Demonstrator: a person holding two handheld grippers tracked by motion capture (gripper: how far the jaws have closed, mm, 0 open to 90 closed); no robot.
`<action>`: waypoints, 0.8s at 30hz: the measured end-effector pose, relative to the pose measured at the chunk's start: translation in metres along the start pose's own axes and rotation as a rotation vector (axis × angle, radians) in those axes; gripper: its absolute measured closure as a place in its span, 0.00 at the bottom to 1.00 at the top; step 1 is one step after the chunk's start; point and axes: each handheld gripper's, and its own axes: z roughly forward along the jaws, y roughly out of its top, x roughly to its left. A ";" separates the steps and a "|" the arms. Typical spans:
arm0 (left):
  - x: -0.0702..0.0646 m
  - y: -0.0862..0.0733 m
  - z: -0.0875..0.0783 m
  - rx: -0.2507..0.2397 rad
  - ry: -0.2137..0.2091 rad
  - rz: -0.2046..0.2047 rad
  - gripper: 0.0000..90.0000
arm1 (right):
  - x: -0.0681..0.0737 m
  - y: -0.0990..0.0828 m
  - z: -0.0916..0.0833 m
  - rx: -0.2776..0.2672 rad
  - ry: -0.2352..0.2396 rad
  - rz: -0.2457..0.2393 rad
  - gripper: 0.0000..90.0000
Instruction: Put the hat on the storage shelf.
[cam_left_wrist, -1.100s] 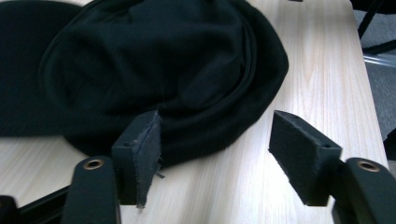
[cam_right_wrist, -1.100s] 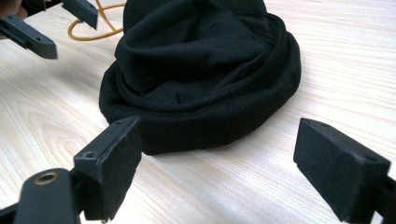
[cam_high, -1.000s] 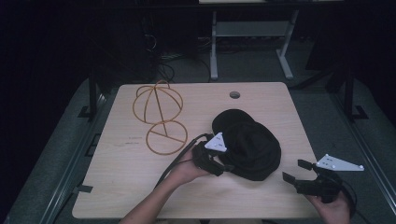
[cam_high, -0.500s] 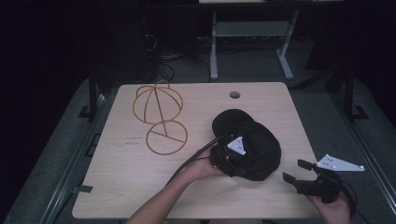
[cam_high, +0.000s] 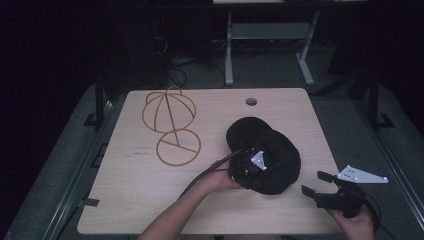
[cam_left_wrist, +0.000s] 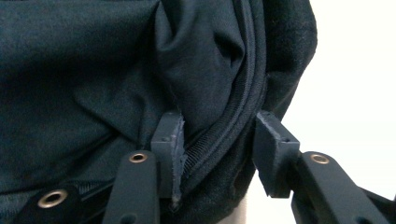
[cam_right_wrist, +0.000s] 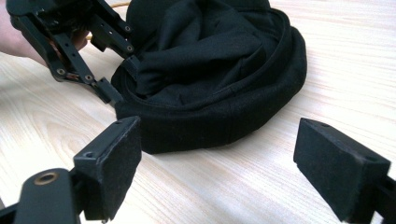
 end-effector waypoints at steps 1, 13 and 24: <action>0.000 0.000 0.001 -0.003 -0.001 -0.010 0.65 | 0.000 0.000 0.000 0.001 0.000 0.000 0.16; 0.000 0.006 0.001 0.010 -0.035 -0.004 0.85 | 0.002 0.000 0.001 0.006 0.000 -0.003 0.16; -0.006 0.012 -0.016 -0.077 -0.075 -0.038 0.89 | 0.003 0.000 -0.001 -0.006 0.000 -0.001 0.16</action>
